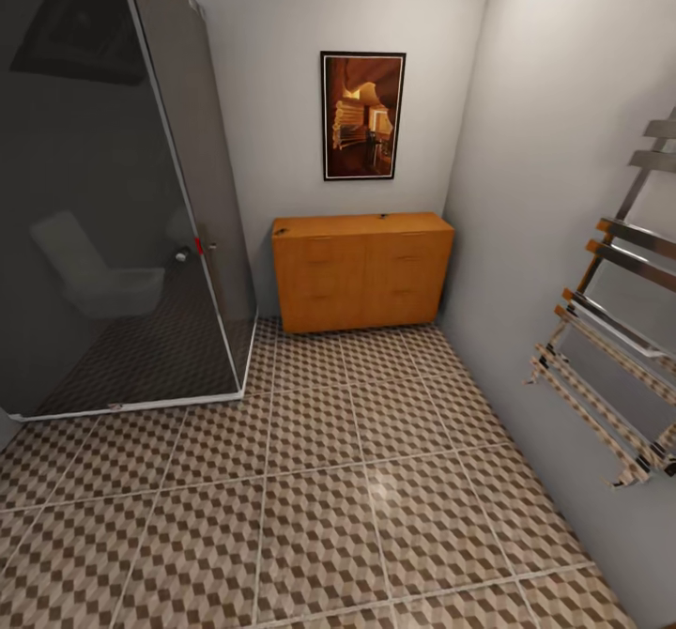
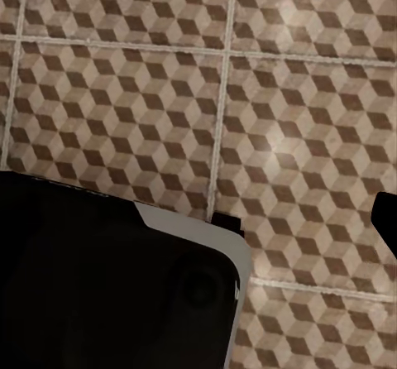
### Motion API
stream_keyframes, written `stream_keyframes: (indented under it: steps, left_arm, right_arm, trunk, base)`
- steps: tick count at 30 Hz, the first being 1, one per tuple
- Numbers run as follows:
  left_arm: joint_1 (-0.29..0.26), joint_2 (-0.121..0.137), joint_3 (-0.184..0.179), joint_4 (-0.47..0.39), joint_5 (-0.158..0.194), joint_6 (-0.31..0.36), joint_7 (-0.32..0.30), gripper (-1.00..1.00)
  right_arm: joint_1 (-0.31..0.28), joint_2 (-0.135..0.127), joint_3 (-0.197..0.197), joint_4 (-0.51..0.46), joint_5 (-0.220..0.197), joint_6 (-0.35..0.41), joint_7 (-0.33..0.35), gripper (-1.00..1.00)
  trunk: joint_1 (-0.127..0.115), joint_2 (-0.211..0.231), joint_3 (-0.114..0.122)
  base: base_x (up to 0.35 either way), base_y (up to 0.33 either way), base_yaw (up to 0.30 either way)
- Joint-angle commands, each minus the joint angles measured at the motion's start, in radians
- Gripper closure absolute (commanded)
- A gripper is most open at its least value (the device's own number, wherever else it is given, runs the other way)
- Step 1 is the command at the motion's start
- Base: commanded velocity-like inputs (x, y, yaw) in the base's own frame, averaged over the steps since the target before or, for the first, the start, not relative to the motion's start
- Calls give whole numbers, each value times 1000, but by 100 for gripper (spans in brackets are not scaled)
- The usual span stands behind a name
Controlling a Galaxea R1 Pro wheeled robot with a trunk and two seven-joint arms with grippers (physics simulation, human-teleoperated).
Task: Take the four mousetraps from the cabinet in the bathroom and place them on the bathroom floor. Make sure all four end up on the same floor surface, and ensure that at least two of them are either under or directly next to the same bathroom sink.
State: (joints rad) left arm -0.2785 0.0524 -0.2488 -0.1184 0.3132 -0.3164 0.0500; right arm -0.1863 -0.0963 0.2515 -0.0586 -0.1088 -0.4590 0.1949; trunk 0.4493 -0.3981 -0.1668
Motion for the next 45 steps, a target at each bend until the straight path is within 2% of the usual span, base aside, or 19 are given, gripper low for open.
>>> stream_keyframes:
  steps: [1, 45]
  left_arm:
    - [-1, 0, -9, 1, 4, -3, 5, -100]
    - [0, 0, -9, 21, 4, -3, 5, -100]
  right_arm:
    - [-1, 0, 6, 1, -11, -3, 6, -100]
    - [-1, 0, 6, 1, -9, -3, 6, -100]
  trunk:
    - [1, -2, -2]
    - [1, -2, -2]
  base:
    - [121, 0, 0]
    - [133, 0, 0]
